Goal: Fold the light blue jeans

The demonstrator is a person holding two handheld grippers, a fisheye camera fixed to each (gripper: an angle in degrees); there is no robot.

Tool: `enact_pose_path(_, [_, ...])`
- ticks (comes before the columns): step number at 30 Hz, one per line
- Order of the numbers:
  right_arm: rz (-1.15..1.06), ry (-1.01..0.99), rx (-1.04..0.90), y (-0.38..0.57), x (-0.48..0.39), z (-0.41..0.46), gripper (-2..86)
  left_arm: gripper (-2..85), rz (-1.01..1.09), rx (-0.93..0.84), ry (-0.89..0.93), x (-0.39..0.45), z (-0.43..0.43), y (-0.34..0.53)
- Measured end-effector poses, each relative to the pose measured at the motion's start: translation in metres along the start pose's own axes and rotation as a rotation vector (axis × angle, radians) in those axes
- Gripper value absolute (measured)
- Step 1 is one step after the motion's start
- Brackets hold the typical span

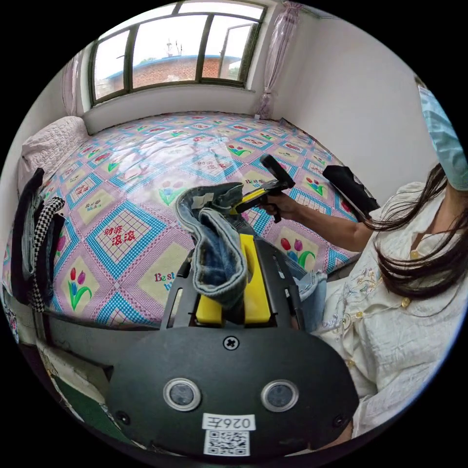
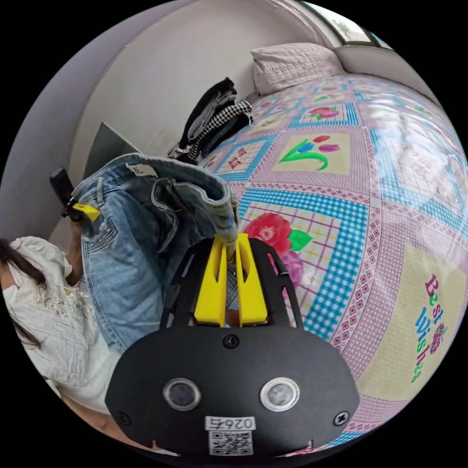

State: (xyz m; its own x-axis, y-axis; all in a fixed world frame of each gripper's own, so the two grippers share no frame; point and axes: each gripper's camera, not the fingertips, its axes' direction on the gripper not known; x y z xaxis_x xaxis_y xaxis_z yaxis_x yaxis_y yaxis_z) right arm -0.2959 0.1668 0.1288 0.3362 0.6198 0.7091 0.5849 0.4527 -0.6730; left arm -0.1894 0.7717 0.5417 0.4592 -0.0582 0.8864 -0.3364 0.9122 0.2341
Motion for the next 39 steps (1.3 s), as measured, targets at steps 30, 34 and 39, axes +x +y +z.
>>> enact_pose_path(30, [-0.727,1.113,1.075,0.100,-0.959,-0.286,-1.5,3.7,0.558,0.696,-0.799,0.311,-0.669,0.293])
enact_pose_path(34, [-0.690,1.235,1.126,0.116,-1.018,-0.327,-1.5,3.8,0.627,0.745,-0.739,0.328,-0.690,0.275])
enact_pose_path(39, [-0.636,1.309,1.059,0.115,-1.026,-0.356,-1.4,4.0,0.691,0.740,-0.545,0.289,-0.658,0.212])
